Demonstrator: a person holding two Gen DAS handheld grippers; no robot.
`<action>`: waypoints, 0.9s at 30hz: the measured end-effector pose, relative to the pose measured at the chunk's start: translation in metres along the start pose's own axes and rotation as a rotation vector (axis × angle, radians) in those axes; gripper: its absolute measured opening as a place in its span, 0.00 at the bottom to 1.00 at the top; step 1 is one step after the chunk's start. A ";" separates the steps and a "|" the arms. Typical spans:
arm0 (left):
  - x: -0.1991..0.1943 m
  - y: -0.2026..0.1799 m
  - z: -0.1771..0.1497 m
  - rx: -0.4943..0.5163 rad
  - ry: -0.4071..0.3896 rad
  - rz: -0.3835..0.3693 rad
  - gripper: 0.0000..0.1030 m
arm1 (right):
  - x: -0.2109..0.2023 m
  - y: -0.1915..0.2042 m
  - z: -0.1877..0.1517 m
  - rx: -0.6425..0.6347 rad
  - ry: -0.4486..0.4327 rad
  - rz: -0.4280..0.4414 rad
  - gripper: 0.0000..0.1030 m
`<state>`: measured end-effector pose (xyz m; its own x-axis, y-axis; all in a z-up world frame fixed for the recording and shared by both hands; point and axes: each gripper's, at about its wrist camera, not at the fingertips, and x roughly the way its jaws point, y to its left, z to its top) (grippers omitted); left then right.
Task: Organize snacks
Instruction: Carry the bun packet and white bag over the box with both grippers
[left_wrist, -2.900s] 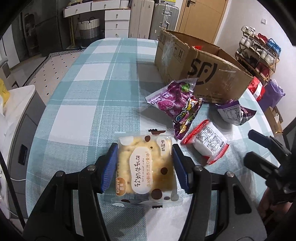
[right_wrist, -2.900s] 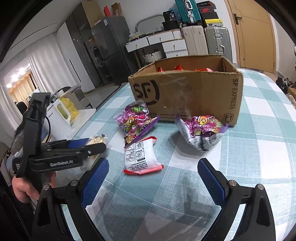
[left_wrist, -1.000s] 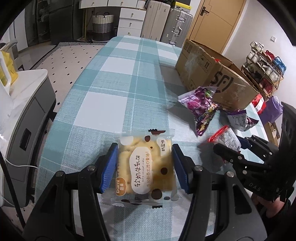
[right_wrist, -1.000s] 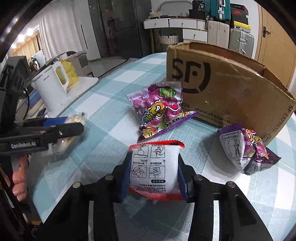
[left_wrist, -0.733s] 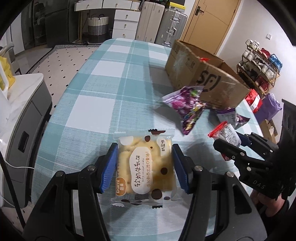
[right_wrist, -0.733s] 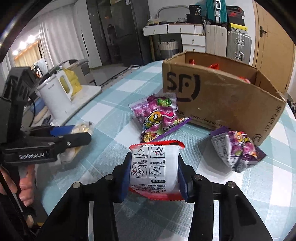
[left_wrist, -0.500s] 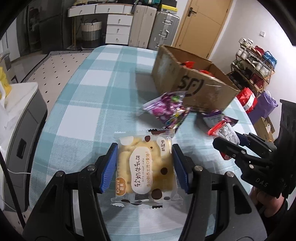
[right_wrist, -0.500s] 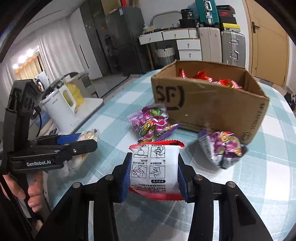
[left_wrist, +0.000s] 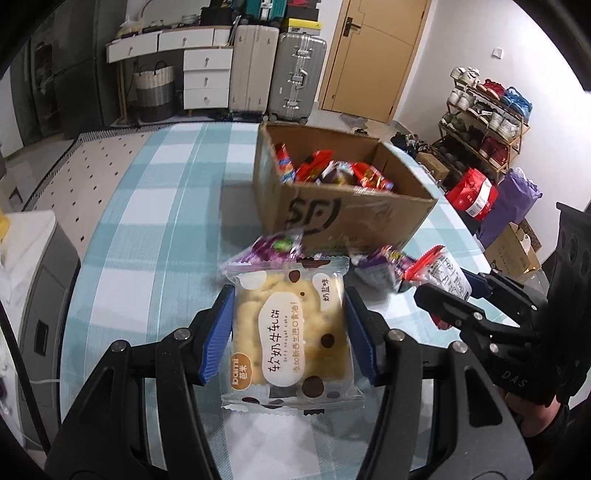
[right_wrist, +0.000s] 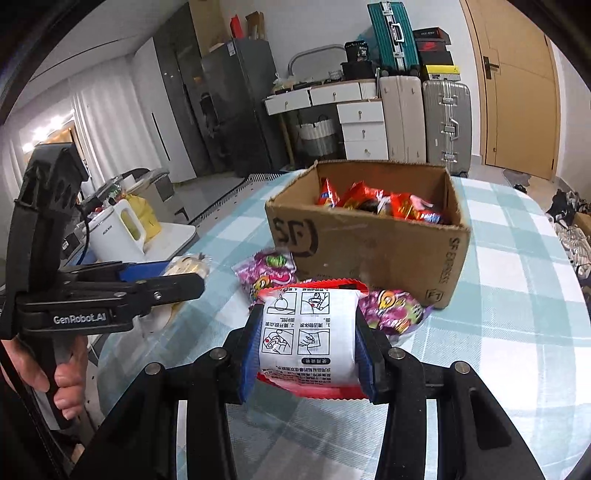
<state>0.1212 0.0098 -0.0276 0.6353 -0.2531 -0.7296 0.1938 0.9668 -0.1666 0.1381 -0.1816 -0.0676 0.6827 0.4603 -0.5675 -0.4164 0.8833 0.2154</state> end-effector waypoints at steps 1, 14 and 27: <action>-0.002 -0.002 0.004 0.005 -0.011 0.002 0.53 | -0.003 -0.002 0.003 0.001 -0.004 0.003 0.43; -0.008 -0.030 0.065 0.061 -0.069 -0.019 0.53 | -0.021 -0.021 0.048 0.008 -0.061 0.025 0.43; 0.034 -0.037 0.120 0.053 -0.052 -0.025 0.53 | 0.001 -0.055 0.100 0.046 -0.068 0.043 0.43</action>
<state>0.2252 -0.0388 0.0334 0.6675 -0.2799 -0.6900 0.2482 0.9573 -0.1482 0.2214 -0.2207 -0.0005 0.7045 0.5018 -0.5019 -0.4197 0.8648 0.2755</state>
